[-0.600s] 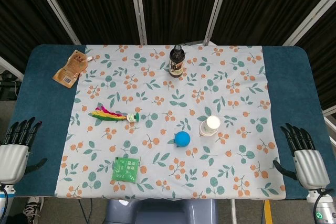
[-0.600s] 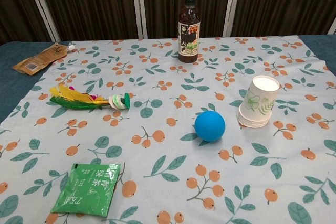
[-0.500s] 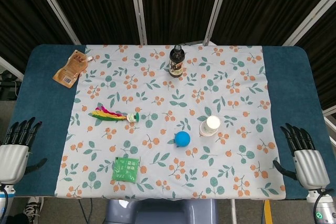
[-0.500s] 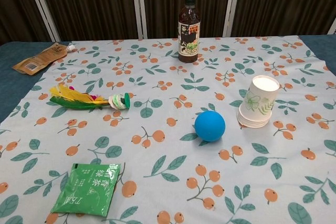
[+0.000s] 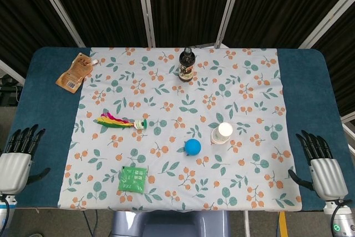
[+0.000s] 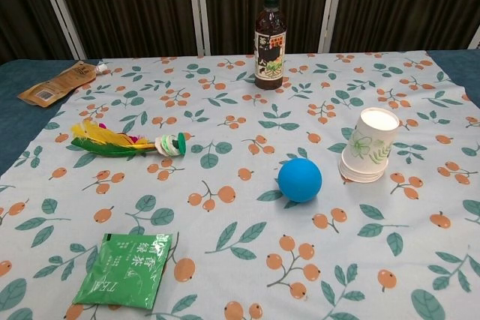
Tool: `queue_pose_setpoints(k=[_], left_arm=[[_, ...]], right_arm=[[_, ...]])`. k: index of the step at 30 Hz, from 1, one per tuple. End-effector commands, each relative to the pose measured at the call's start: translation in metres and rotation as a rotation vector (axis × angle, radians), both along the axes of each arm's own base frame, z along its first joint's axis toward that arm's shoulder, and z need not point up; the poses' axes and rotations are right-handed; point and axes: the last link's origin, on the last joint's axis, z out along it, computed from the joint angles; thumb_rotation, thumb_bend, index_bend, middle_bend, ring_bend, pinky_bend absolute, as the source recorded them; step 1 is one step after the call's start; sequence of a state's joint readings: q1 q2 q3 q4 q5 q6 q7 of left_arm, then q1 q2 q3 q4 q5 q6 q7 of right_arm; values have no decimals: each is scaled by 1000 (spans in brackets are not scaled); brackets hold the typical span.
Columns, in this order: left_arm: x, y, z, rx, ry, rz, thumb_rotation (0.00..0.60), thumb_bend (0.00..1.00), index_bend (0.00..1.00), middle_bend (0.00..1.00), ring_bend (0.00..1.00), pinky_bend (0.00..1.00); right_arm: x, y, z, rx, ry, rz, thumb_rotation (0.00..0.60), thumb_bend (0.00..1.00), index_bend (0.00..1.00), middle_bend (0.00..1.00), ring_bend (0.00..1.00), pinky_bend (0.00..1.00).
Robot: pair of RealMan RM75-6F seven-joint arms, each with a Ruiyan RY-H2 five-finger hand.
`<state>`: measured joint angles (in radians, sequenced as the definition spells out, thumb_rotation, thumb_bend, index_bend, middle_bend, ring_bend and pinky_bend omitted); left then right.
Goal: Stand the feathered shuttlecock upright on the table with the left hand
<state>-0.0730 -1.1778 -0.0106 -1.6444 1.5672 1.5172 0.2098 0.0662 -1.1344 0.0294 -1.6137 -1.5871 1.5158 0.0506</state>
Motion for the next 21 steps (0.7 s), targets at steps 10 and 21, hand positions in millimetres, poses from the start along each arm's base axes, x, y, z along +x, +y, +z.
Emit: queue_pose_setpoints(k=[10, 21], left_arm=[[18, 50, -10, -5, -25, -11, 600, 286, 258, 0, 0, 0], [38, 134, -57, -77, 47, 72, 600, 294, 379, 0, 0, 0]], right_arm=[[-1, 2, 2, -2, -7, -8, 600, 148, 37, 0, 0, 0], [-1, 2, 1, 4, -8, -10, 600, 148, 37, 0, 0, 0]])
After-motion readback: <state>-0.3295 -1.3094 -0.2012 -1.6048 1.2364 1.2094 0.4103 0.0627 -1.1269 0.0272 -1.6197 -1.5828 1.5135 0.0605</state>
